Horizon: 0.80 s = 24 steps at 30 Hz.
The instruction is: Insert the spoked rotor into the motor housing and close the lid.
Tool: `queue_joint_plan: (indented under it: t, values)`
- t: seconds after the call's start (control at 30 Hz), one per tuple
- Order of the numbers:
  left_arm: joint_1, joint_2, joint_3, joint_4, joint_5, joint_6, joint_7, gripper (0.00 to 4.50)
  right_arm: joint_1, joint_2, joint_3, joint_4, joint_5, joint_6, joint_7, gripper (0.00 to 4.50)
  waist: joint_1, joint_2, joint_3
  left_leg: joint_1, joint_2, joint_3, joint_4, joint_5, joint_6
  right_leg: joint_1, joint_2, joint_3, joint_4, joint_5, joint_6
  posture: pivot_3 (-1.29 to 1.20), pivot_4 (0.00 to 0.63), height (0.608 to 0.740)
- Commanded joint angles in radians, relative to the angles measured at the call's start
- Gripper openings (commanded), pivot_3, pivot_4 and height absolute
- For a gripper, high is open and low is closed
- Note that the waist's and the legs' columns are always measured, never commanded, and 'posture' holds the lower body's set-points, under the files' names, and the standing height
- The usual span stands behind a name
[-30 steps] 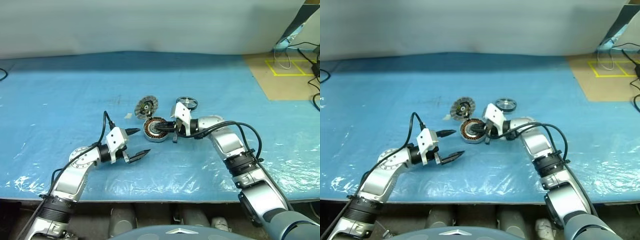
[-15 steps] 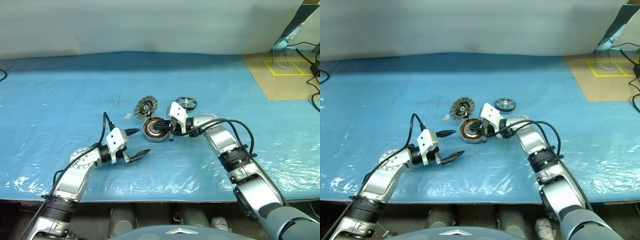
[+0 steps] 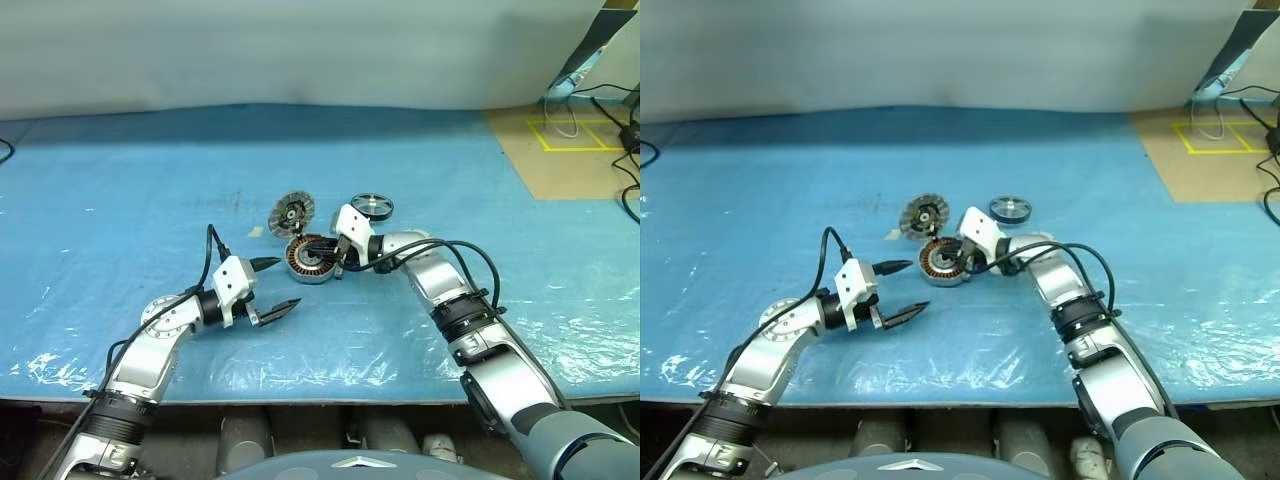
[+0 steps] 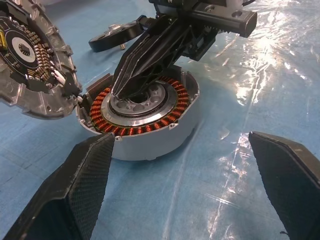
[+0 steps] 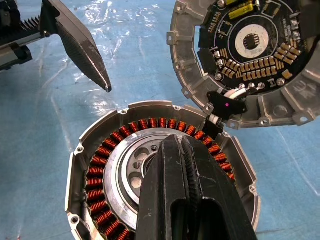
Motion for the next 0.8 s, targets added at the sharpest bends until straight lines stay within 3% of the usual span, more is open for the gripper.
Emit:
queue_joint_plan:
  t: [0.03, 0.27, 0.5, 0.8]
  values:
    - [-0.008, 0.004, 0.001, -0.038, -0.009, -0.004, -0.001, 4.50, 0.017, -0.008, 0.022, 0.028, -0.038, 0.005, -0.012, 0.04, 0.000, 0.000, 0.000, 0.000, 0.000, 0.000, 0.000, 0.000, 0.000, 0.001, 0.000, 0.000, 0.000, 0.000, 0.000, 0.00, 0.150, 0.740]
    - [-0.010, 0.004, 0.001, -0.044, -0.011, 0.002, -0.002, 4.50, 0.027, -0.022, 0.044, 0.006, -0.071, 0.040, -0.023, 0.04, 0.001, -0.001, 0.000, 0.002, 0.000, 0.000, 0.000, -0.001, 0.001, 0.002, 0.000, 0.000, 0.000, 0.000, 0.000, 0.00, 0.150, 0.740]
    - [-0.019, 0.002, 0.000, -0.029, -0.010, -0.001, -0.006, 4.50, 0.031, 0.007, 0.015, -0.038, 0.023, 0.379, 0.015, 0.04, 0.002, 0.000, -0.001, 0.009, 0.000, 0.000, -0.001, -0.002, 0.003, 0.008, 0.000, 0.001, 0.000, 0.000, 0.000, 0.00, 0.150, 0.740]
    - [-0.011, -0.003, -0.001, -0.061, -0.013, 0.016, 0.008, 4.50, 0.095, -0.066, 0.117, -0.065, -0.083, 0.306, -0.014, 0.04, 0.007, -0.001, -0.004, 0.013, -0.001, 0.000, -0.005, -0.003, 0.004, 0.014, -0.001, 0.001, -0.004, -0.002, 0.002, 0.00, 0.150, 0.740]
